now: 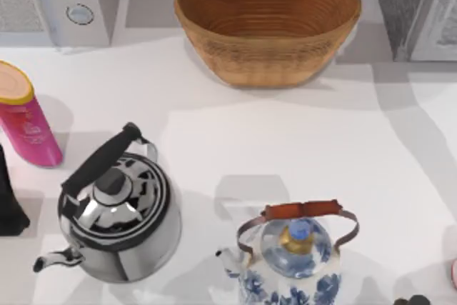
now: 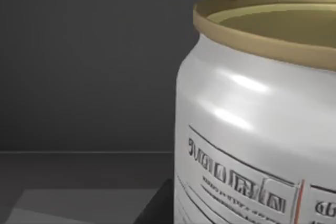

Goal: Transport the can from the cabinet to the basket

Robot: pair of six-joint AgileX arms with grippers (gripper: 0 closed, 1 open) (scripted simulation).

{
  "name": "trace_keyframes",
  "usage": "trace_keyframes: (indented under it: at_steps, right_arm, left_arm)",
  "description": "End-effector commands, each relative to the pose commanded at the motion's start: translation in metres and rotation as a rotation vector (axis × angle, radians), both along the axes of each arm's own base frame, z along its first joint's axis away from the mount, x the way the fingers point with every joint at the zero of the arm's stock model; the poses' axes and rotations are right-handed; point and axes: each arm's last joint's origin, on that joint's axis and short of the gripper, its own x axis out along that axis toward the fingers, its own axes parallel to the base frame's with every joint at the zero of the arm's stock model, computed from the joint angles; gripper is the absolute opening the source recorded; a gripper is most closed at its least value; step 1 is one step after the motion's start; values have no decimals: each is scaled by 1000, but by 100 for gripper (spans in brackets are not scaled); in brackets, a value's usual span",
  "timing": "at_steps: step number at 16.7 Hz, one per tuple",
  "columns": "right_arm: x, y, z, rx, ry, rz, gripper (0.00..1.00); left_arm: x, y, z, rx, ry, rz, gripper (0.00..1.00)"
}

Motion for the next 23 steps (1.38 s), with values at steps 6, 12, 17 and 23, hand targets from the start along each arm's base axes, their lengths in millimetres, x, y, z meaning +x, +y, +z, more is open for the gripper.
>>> trace_keyframes:
  at_steps: [6, 12, 17, 23]
  right_arm:
    - [1, -1, -2, 1, 2, -2, 0]
    - [-36, -23, -18, 16, -53, 2, 0]
    - [-64, -42, -75, 10, -51, 0, 0]
    - [-77, -57, -233, -18, 119, -1, 0]
  left_arm:
    - [0, 0, 0, 0, 0, 0, 100]
    - [0, 0, 0, 0, 0, 0, 100]
    - [0, 0, 0, 0, 0, 0, 100]
    - [0, 0, 0, 0, 0, 0, 100]
